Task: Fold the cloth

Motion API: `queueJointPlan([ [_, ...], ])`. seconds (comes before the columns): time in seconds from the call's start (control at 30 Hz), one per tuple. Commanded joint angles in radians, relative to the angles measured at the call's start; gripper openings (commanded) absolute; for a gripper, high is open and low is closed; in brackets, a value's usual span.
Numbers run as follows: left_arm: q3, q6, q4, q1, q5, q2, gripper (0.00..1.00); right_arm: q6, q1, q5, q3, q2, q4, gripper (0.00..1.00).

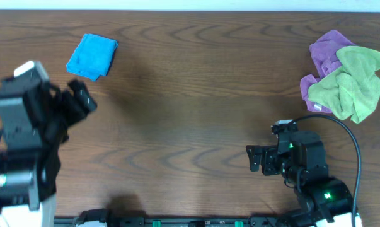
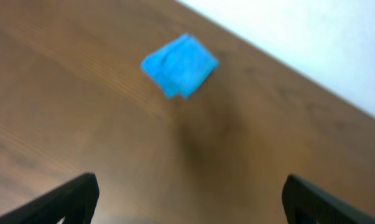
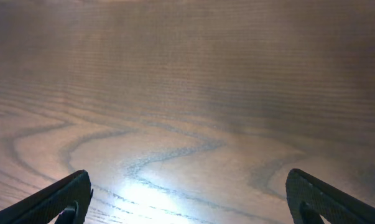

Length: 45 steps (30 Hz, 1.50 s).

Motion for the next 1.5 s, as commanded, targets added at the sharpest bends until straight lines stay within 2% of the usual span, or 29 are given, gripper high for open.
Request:
queueJointPlan([
  [0.0,0.019,0.022,-0.103,0.003,-0.025,-0.071,0.95,0.015,-0.009,-0.004,-0.002,-0.003,-0.001,0.99],
  [0.23,0.017,0.021,-0.333,0.003,-0.026,-0.203,0.95,0.015,-0.009,-0.004,-0.002,-0.003,-0.001,0.99],
  [0.5,-0.037,0.021,-0.358,0.003,-0.027,-0.277,0.95,0.015,-0.009,-0.004,-0.002,-0.003,-0.001,0.99],
  [0.7,-0.235,0.021,-0.230,0.003,-0.040,-0.409,0.95,0.015,-0.009,-0.004,-0.002,-0.003,-0.001,0.99],
  [0.9,-0.542,0.021,0.014,0.002,-0.041,-0.597,0.95,0.015,-0.009,-0.004,-0.002,-0.003,-0.001,0.99],
  [1.17,-0.850,0.022,0.266,0.002,-0.041,-0.720,0.95,0.015,-0.009,-0.004,-0.002,-0.003,-0.001,0.99],
  [1.33,-0.963,0.022,0.306,0.002,-0.040,-0.781,0.95,0.015,-0.009,-0.004,-0.002,-0.003,-0.001,0.99],
  [1.47,-0.995,0.090,0.305,-0.006,-0.035,-0.824,0.95,0.015,-0.009,-0.004,-0.002,-0.003,-0.001,0.99],
])
